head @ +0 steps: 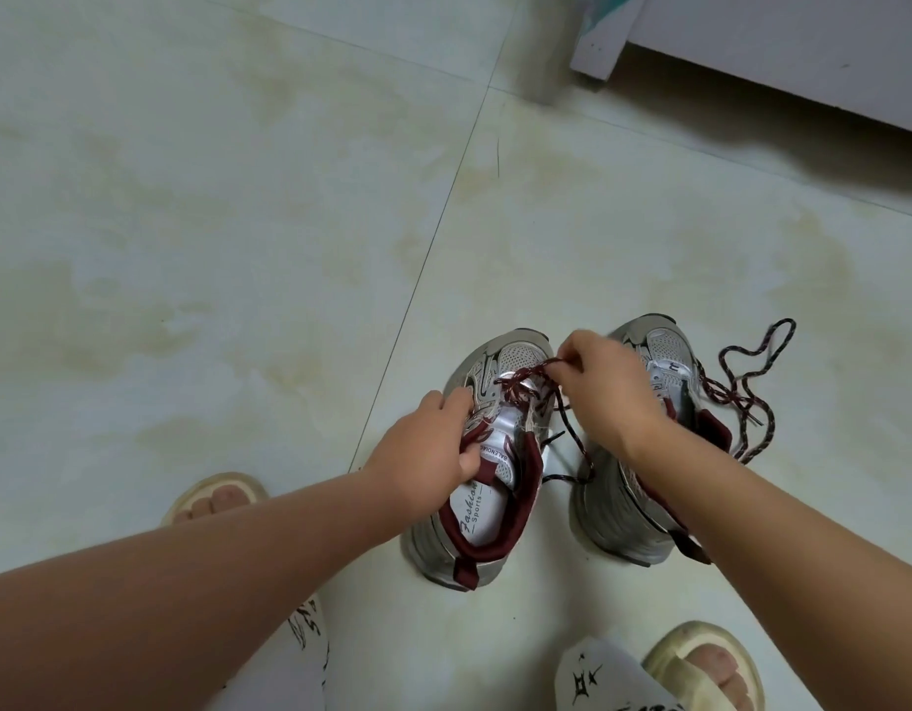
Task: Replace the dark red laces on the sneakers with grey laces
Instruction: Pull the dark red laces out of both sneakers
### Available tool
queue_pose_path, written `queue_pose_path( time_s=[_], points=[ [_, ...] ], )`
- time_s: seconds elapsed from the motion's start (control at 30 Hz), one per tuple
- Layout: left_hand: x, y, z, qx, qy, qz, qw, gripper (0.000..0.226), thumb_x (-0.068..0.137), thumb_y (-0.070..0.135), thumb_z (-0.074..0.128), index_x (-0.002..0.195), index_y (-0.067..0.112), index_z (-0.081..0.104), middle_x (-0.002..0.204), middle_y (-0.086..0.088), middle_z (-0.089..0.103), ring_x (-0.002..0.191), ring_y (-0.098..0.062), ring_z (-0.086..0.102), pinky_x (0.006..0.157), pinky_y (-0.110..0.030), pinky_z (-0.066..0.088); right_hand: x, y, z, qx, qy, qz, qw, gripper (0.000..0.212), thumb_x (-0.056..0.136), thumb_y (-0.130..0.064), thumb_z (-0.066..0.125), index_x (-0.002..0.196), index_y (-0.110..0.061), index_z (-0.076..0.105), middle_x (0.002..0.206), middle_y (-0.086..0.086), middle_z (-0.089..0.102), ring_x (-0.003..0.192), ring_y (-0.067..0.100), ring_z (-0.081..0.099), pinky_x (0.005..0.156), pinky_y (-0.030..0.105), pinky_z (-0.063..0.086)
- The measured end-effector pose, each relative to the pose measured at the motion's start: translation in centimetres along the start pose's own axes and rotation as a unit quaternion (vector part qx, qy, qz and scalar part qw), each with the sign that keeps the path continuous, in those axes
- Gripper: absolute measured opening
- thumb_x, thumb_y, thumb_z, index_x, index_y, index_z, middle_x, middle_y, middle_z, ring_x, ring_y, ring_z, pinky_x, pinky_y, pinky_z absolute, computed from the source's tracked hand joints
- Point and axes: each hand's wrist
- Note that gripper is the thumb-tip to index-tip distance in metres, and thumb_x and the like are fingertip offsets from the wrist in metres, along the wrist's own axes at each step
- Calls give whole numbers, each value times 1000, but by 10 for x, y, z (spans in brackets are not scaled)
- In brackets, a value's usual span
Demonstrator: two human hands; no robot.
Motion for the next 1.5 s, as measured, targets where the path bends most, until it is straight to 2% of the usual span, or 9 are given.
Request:
queue_pose_path(
  time_s=[0.1,0.27,0.5,0.8,0.9,1.1,1.27,1.33,1.5],
  points=[
    [0,0,0,-3,1,2,1000,37,91,28,49,125,16,38,117,-8,46,96,-27,54,74,-28,38,1,-3,-7,-9,17,-8,1000,13,89,-25,59,88,-13,56,79,1,55,77,19,51,68,28,37],
    [1,0,0,-2,2,0,1000,37,91,29,50,124,16,38,116,-8,46,95,-27,54,74,-28,37,-4,-1,7,-52,-167,42,984,30,88,-31,62,69,-11,49,71,5,55,66,20,52,61,31,45],
    [1,-1,1,-2,4,1,1000,38,91,29,49,125,17,38,116,-7,46,94,-26,54,72,-28,37,6,3,-15,156,82,61,982,26,94,-27,52,77,-8,54,66,3,54,67,21,51,64,28,38],
    [0,-2,1,4,11,0,1000,37,91,29,49,124,17,39,115,-6,46,93,-26,55,73,-30,40,-5,8,13,41,-59,37,997,15,90,-21,58,82,-9,59,74,2,57,74,21,56,69,29,44],
    [1,-2,1,4,12,1,1000,37,91,29,49,125,17,39,116,-6,47,94,-26,55,75,-32,42,-1,9,9,116,-16,52,992,13,93,-17,54,85,-7,60,82,10,65,80,27,64,79,42,53],
    [1,-2,0,1,10,-1,1000,37,91,29,49,125,18,38,117,-6,47,96,-26,55,80,-34,44,6,-2,-22,468,111,105,870,21,99,-9,36,80,-10,44,58,7,48,44,18,50,46,25,52],
    [1,-2,0,2,8,-4,1000,38,91,29,49,125,18,38,118,-6,46,97,-27,55,80,-34,44,-7,6,-7,85,-62,56,993,23,94,-33,51,85,-11,53,70,0,49,62,14,46,58,25,39],
    [1,-2,0,4,9,-3,1000,38,91,29,48,125,18,38,119,-6,46,98,-27,54,80,-34,43,-12,6,3,-68,-129,17,989,26,91,-35,56,82,-10,55,74,0,52,72,18,51,64,27,36],
    [1,-3,0,5,10,-3,1000,37,91,29,48,125,18,38,118,-6,46,96,-26,55,78,-33,43,-9,3,-6,70,-109,45,991,23,96,-23,47,85,-6,58,71,1,52,65,15,47,59,27,40]
  ],
)
Point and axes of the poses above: each hand's wrist, its own x-axis towards the middle knuckle, its own z-axis out of the palm, y = z × x
